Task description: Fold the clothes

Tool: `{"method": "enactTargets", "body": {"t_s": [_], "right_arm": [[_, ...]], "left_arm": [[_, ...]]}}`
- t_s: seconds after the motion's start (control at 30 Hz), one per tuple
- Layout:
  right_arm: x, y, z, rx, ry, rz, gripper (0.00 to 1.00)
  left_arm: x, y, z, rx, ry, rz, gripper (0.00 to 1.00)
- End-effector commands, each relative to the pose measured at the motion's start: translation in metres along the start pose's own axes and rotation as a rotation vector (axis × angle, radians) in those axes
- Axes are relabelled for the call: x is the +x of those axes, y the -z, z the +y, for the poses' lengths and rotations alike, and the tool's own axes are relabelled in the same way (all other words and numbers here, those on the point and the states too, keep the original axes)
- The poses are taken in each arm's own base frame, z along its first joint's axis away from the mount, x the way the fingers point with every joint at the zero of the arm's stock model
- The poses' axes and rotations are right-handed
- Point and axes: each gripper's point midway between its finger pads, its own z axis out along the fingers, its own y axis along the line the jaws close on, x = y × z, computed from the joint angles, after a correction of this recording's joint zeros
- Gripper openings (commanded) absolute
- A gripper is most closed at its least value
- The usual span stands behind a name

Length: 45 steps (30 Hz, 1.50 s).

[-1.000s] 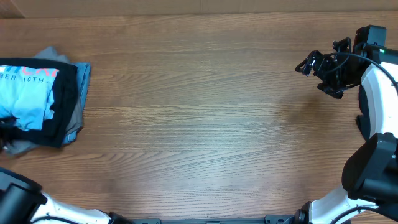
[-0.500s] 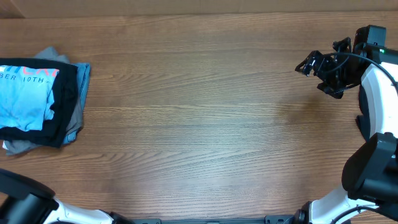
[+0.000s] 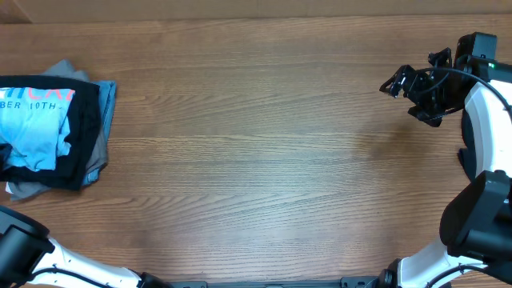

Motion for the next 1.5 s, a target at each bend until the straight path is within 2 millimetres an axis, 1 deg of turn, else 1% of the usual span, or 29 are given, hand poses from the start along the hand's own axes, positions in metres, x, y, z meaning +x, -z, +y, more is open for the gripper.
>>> {"method": "enactTargets", "body": {"t_s": [0.0,0.07,0.1,0.13,0.2,0.27,0.33,0.37,0.4,0.47,0.5,0.53,0.57,0.6,0.67,0.7,0.8,0.83,0.9,1.07,1.13,1.2,1.47], "right_arm": [[0.000,-0.001,-0.002,0.007,0.002,-0.001,1.00],[0.000,-0.001,-0.002,0.007,0.002,-0.001,1.00],[0.000,-0.001,-0.002,0.007,0.002,-0.001,1.00],[0.000,-0.001,-0.002,0.007,0.002,-0.001,1.00],[0.000,-0.001,-0.002,0.007,0.002,-0.001,1.00],[0.000,-0.001,-0.002,0.007,0.002,-0.001,1.00],[0.000,-0.001,-0.002,0.007,0.002,-0.001,1.00],[0.000,-0.001,-0.002,0.007,0.002,-0.001,1.00],[0.000,-0.001,-0.002,0.007,0.002,-0.001,1.00],[0.000,-0.001,-0.002,0.007,0.002,-0.001,1.00],[0.000,-0.001,-0.002,0.007,0.002,-0.001,1.00],[0.000,-0.001,-0.002,0.007,0.002,-0.001,1.00],[0.000,-0.001,-0.002,0.007,0.002,-0.001,1.00],[0.000,-0.001,-0.002,0.007,0.002,-0.001,1.00],[0.000,-0.001,-0.002,0.007,0.002,-0.001,1.00],[0.000,-0.001,-0.002,0.007,0.002,-0.001,1.00],[0.000,-0.001,-0.002,0.007,0.002,-0.001,1.00],[0.000,-0.001,-0.002,0.007,0.002,-0.001,1.00],[0.000,-0.001,-0.002,0.007,0.002,-0.001,1.00],[0.000,-0.001,-0.002,0.007,0.002,-0.001,1.00],[0.000,-0.001,-0.002,0.007,0.002,-0.001,1.00],[0.000,-0.001,-0.002,0.007,0.002,-0.001,1.00],[0.000,-0.001,-0.002,0.007,0.002,-0.001,1.00]], "left_arm": [[-0.010,0.044,-0.025,-0.050,-0.033,-0.107,0.04],[-0.017,0.076,-0.049,-0.060,-0.050,-0.196,0.04],[-0.018,0.095,-0.069,-0.042,-0.069,-0.245,0.05],[-0.017,0.108,-0.085,-0.022,-0.085,-0.276,0.06],[-0.008,0.129,-0.119,0.031,-0.120,-0.311,0.07],[0.008,0.142,-0.154,0.084,-0.174,-0.322,0.09],[0.027,0.144,-0.186,0.126,-0.237,-0.309,0.10],[0.038,0.142,-0.200,0.145,-0.266,-0.294,0.11],[0.053,0.136,-0.217,0.168,-0.302,-0.267,0.12],[0.076,0.123,-0.240,0.200,-0.353,-0.215,0.17],[0.091,0.114,-0.252,0.213,-0.382,-0.180,0.22],[0.107,0.104,-0.263,0.220,-0.411,-0.145,0.32],[0.124,0.095,-0.274,0.230,-0.439,-0.108,0.56],[0.141,0.085,-0.284,0.242,-0.466,-0.065,1.00],[0.176,0.067,-0.302,0.265,-0.518,0.012,1.00],[0.186,0.063,-0.307,0.271,-0.533,0.033,1.00],[0.228,0.042,-0.322,0.288,-0.589,0.126,1.00],[0.238,0.037,-0.325,0.291,-0.602,0.150,1.00],[0.256,0.028,-0.329,0.294,-0.623,0.187,1.00],[0.290,0.012,-0.334,0.295,-0.663,0.262,1.00],[0.297,0.007,-0.334,0.292,-0.669,0.280,1.00],[0.299,0.005,-0.334,0.291,-0.670,0.285,1.00],[0.299,0.005,-0.334,0.291,-0.670,0.286,1.00]]}}
